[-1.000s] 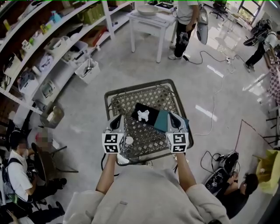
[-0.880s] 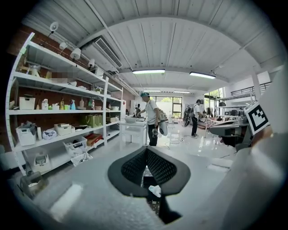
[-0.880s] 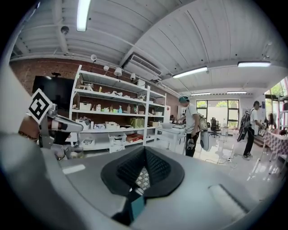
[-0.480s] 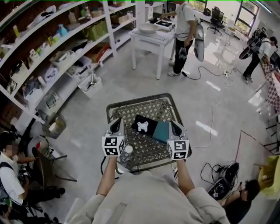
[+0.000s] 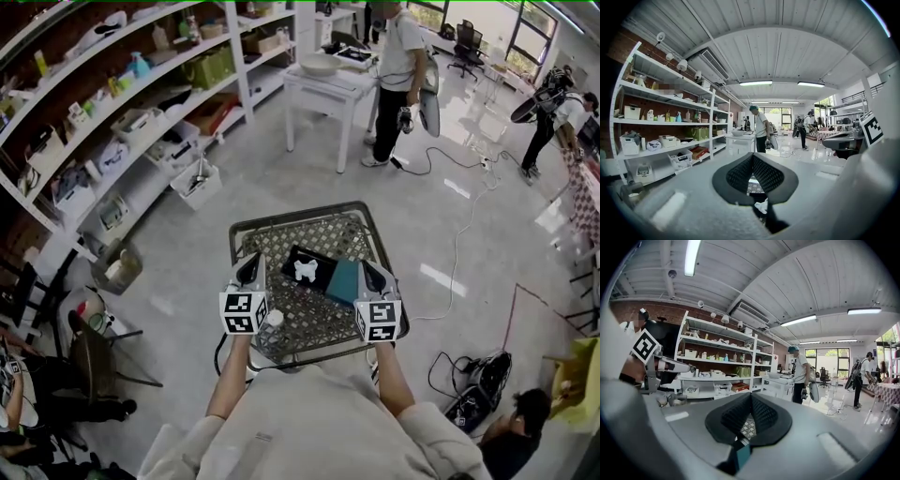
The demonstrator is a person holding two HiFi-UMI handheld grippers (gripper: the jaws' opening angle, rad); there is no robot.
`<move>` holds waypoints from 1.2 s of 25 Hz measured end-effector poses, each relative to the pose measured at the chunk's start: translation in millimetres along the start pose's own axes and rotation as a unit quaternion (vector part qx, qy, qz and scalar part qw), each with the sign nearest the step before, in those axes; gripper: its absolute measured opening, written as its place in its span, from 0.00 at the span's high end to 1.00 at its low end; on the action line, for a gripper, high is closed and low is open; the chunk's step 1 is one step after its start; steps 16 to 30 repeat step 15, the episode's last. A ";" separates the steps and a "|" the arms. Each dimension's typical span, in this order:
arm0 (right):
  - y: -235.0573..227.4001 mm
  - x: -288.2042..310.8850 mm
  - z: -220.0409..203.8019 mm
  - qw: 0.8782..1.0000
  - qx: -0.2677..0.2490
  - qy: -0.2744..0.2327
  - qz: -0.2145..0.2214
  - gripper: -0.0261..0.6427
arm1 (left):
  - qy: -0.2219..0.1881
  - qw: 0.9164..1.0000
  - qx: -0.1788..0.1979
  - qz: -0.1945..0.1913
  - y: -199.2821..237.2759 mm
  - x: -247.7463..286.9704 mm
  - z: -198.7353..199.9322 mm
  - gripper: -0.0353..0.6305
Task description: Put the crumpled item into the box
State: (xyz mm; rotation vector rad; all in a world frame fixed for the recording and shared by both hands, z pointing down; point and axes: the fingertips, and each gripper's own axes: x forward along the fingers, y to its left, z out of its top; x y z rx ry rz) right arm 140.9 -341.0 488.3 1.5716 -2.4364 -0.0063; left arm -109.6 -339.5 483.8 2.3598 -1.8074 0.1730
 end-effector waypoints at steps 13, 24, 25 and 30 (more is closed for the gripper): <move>7.4 5.7 -1.8 1.000 -0.012 0.006 0.012 0.96 | 0.008 1.000 -0.005 0.007 5.5 -1.3 -7.5 0.94; 8.0 6.7 -2.7 1.000 -0.013 0.004 0.015 0.96 | 0.010 1.000 -0.005 0.006 3.7 -0.1 -10.3 0.94; 8.0 6.7 -2.7 1.000 -0.013 0.004 0.015 0.96 | 0.010 1.000 -0.005 0.006 3.7 -0.1 -10.3 0.94; 8.0 6.7 -2.7 1.000 -0.013 0.004 0.015 0.96 | 0.010 1.000 -0.005 0.006 3.7 -0.1 -10.3 0.94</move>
